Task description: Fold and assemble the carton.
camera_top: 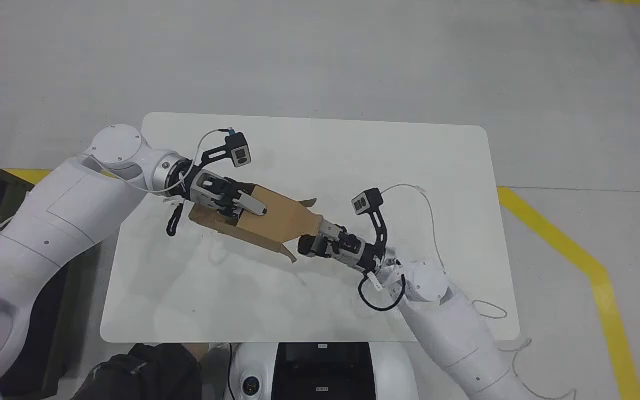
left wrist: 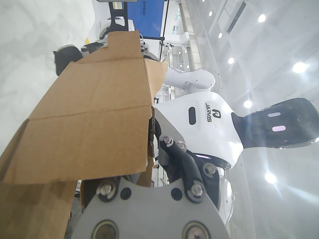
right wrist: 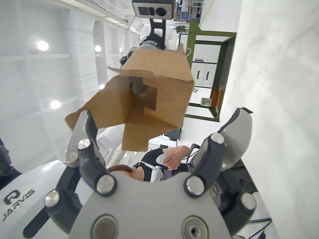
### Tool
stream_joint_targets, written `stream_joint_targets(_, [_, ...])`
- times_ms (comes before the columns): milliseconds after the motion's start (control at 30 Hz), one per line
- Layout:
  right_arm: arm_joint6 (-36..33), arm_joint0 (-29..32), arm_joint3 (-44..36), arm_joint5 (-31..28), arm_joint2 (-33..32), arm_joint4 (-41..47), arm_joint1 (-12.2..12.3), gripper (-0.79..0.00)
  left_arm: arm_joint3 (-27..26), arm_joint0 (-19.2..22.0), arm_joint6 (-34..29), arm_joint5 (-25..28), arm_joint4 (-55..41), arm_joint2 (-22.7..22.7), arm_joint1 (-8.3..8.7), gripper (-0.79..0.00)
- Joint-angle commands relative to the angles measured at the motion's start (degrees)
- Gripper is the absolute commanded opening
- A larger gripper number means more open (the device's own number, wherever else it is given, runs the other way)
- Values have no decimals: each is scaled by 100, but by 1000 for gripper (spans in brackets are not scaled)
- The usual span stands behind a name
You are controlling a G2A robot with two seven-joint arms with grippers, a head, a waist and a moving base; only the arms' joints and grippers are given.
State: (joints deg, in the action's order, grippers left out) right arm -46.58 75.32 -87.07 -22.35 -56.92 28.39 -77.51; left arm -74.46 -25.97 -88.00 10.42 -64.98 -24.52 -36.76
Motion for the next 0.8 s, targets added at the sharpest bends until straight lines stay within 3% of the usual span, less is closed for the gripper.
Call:
stream_joint_targets(0, [-217,111,-158,60,-32,228,23,0,0,0,0,0,0,0,0,-785])
stream_joint_targets(467, [-1026,553,-897,226,227,947,77,0,0,0,0,0,0,0,0,-785])
stream_joint_targets(767, [-831,627,-1062,-81,32,1031,110,0,0,0,0,0,0,0,0,-785])
